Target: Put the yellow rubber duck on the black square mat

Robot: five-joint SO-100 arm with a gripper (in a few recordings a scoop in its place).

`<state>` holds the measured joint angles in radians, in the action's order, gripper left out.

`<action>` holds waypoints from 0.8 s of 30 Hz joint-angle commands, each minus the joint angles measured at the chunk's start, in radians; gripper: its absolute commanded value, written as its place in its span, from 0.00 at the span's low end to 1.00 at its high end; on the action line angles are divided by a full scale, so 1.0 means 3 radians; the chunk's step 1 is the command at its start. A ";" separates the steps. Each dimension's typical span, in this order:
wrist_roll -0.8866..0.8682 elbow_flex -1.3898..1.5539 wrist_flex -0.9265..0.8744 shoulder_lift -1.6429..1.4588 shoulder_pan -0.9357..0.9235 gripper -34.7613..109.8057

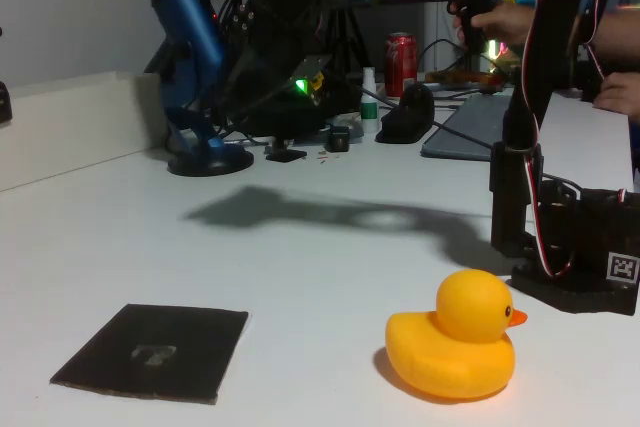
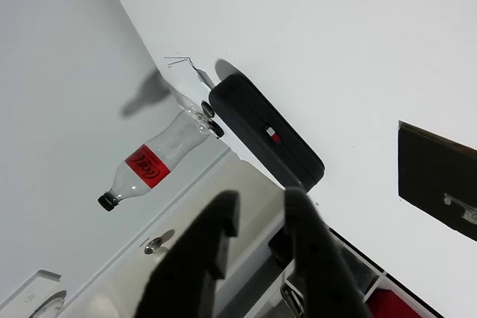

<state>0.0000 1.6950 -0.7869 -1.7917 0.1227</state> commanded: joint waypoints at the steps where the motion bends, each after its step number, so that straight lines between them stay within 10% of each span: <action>1: 0.0000 -0.0112 -0.0031 -0.0041 0.0056 0.28; 24: 0.0005 -0.0133 -0.0476 -0.0051 0.1810 0.28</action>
<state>0.0000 1.6950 -0.8682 -1.7917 0.5630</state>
